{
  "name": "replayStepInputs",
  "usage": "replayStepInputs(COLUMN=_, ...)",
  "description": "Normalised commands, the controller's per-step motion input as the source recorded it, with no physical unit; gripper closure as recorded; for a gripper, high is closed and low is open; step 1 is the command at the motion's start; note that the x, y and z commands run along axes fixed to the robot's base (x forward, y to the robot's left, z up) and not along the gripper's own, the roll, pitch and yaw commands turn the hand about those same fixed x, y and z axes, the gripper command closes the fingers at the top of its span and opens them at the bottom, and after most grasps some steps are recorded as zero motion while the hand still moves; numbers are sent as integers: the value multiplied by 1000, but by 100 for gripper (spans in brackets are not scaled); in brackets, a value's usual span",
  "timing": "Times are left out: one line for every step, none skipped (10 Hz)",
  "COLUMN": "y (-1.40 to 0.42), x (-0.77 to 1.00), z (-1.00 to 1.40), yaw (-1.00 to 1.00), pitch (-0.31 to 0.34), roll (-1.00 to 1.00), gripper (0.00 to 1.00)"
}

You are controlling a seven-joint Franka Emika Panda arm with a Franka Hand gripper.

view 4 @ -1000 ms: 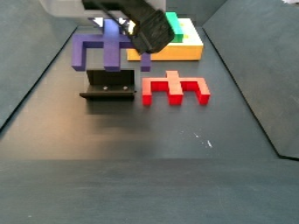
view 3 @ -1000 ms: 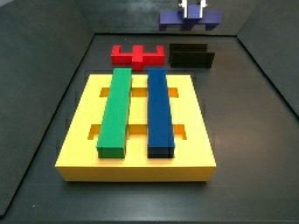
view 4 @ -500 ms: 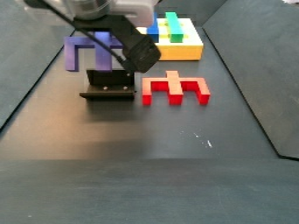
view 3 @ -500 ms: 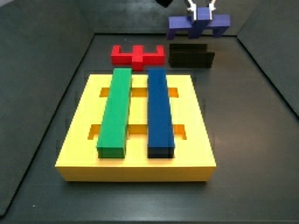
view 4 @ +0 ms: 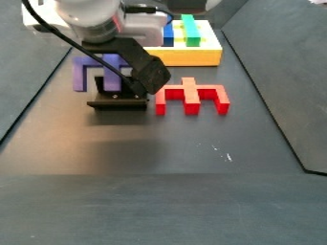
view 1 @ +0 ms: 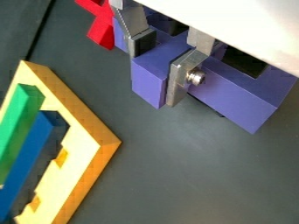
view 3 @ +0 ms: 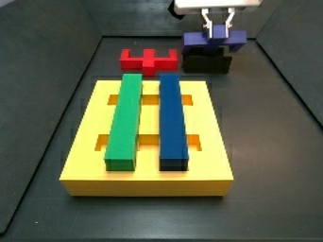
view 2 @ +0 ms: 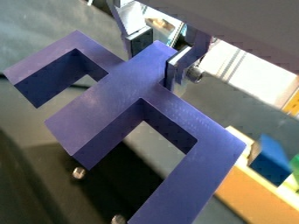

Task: Pick up the purple object. Move up. Place the purple object on the fixture. Regrasp the purple object. Move to above the board. Insert the purple object.
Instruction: Place the purple object on the fixture, then regrasp the purple object.

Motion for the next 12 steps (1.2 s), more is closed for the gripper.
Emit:
replayStepInputs(y=-43, x=0, z=-371, yaw=0, pitch=0, roll=406, gripper=100)
replayStepInputs(y=-6, x=0, z=-291, yaw=0, pitch=0, roll=289, gripper=100)
replayStepInputs(y=0, x=0, z=-203, yaw=0, pitch=0, roll=89, gripper=100)
replayStepInputs(y=0, x=0, z=-100, yaw=0, pitch=0, roll=0, gripper=100)
replayStepInputs(y=0, x=0, z=0, yaw=0, pitch=0, roll=0, gripper=100)
replayStepInputs(y=0, x=0, z=0, yaw=0, pitch=0, roll=0, gripper=0)
replayStepInputs(y=-77, x=0, z=189, yaw=0, pitch=23, roll=629, gripper=0)
replayStepInputs(y=-74, x=0, z=126, yaw=43, pitch=0, roll=646, gripper=0)
replayStepInputs(y=-43, x=-17, z=297, yaw=57, pitch=0, roll=757, gripper=0)
replayStepInputs(y=-40, x=0, z=354, yaw=91, pitch=0, roll=737, gripper=0)
replayStepInputs(y=-54, x=0, z=331, yaw=91, pitch=0, roll=669, gripper=0)
replayStepInputs(y=-66, x=0, z=306, yaw=103, pitch=-23, roll=651, gripper=0)
